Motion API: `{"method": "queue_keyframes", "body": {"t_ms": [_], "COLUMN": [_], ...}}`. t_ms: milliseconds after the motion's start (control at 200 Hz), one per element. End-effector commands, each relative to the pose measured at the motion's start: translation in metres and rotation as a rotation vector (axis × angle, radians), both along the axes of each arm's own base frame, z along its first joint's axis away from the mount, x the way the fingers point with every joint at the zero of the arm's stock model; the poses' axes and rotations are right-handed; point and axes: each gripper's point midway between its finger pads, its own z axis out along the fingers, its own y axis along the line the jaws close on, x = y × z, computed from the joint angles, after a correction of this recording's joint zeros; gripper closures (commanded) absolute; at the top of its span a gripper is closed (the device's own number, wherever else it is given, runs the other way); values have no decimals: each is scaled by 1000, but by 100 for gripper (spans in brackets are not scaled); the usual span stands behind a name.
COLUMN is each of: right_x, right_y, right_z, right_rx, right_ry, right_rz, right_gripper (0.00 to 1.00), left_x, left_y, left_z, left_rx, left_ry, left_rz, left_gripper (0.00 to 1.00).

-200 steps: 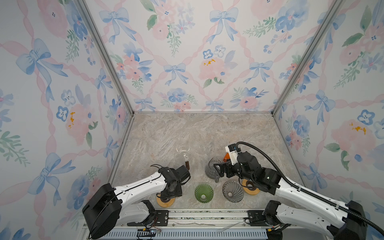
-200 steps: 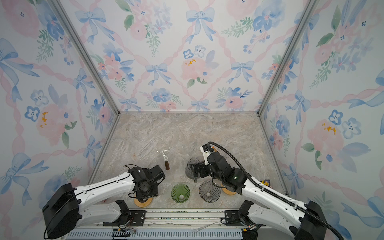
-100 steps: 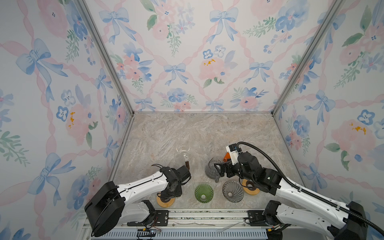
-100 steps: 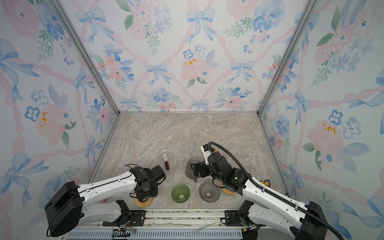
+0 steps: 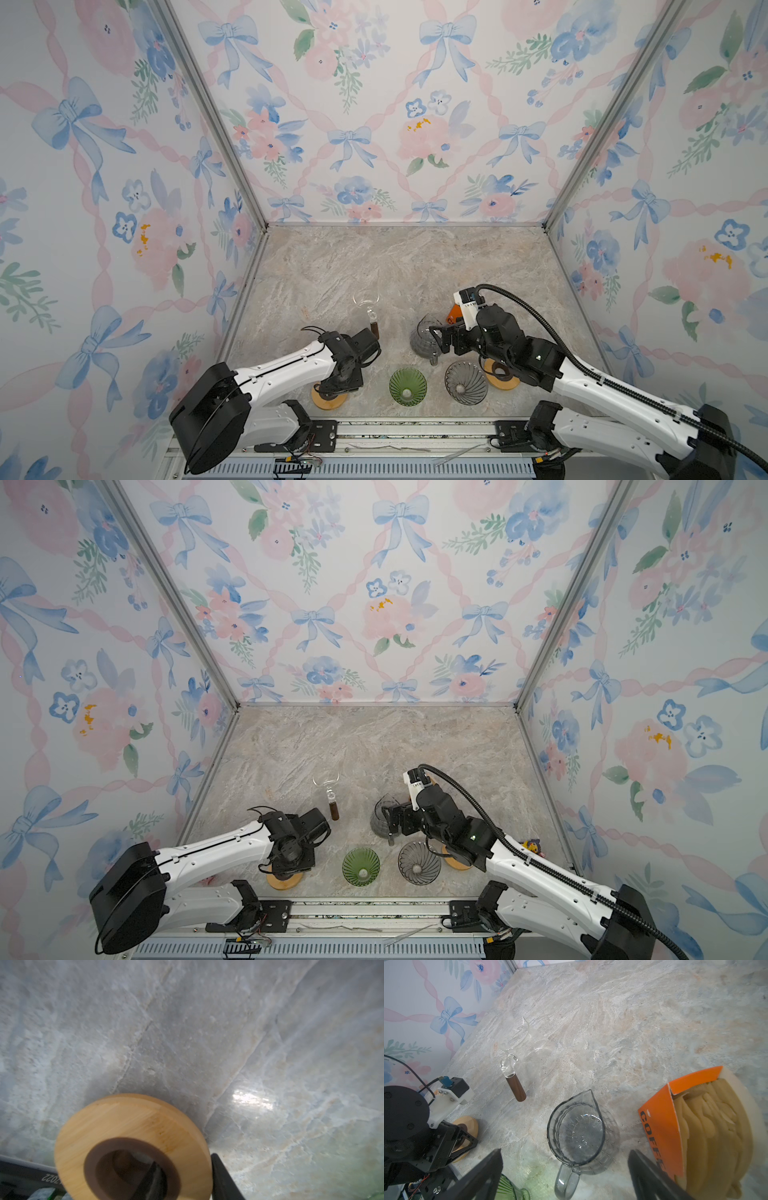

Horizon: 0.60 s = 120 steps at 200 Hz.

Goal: Place the coffee filter in the dripper
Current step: 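Grasp the wooden ring holder's rim with the left gripper and lift it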

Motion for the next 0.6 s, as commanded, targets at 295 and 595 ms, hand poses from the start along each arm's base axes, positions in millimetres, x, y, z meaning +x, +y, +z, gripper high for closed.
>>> {"method": "queue_keyframes", "body": {"t_ms": [295,595], "right_x": [-3,-4], "right_y": [-6,-13], "right_z": [-6,-7], "right_rx": [-14,-24], "right_ry": [-2,-9], "right_rz": [-19,-33], "right_gripper": [4,4], "left_x": [28,29], "left_y": [6,8], "left_z": [14,4], "left_rx": [28,33], "left_ry": [-81,-55], "left_rz": [8,10], "left_gripper": [67,65]}}
